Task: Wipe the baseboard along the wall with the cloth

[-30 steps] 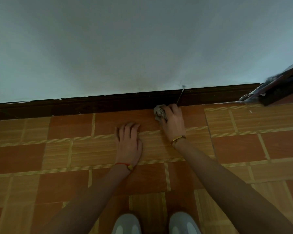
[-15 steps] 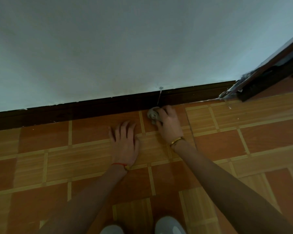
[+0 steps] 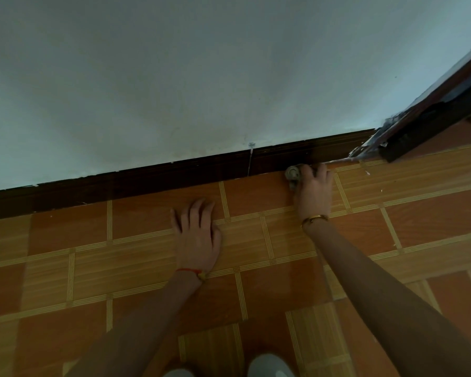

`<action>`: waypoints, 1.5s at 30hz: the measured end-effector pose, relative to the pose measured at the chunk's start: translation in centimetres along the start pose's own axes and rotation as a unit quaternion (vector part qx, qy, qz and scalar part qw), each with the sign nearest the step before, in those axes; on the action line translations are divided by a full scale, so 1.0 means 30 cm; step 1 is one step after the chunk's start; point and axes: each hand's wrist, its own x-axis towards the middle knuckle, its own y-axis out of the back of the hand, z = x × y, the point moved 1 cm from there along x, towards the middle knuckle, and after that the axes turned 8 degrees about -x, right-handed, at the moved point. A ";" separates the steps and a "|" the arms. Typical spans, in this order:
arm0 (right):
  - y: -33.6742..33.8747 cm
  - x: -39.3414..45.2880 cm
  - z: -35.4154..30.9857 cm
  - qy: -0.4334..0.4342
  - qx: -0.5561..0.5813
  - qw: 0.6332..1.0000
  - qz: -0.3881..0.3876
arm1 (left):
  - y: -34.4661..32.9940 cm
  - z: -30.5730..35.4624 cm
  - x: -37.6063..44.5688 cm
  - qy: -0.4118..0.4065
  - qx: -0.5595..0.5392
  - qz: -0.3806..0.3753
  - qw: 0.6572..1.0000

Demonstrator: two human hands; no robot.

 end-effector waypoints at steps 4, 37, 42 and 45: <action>-0.014 -0.039 -0.081 0.092 0.043 0.994 -0.035 | 0.003 0.003 0.001 0.007 -0.004 -0.004 1.000; 0.032 0.091 0.243 -0.029 -0.063 0.997 -0.032 | 0.007 0.005 0.001 0.010 -0.005 -0.014 1.000; 0.033 0.115 0.234 -0.145 -0.058 0.987 -0.048 | 0.009 0.009 0.002 0.013 -0.004 -0.012 1.000; 0.025 0.077 0.157 -0.119 -0.032 0.991 -0.055 | 0.009 0.011 0.001 0.014 -0.003 -0.011 1.000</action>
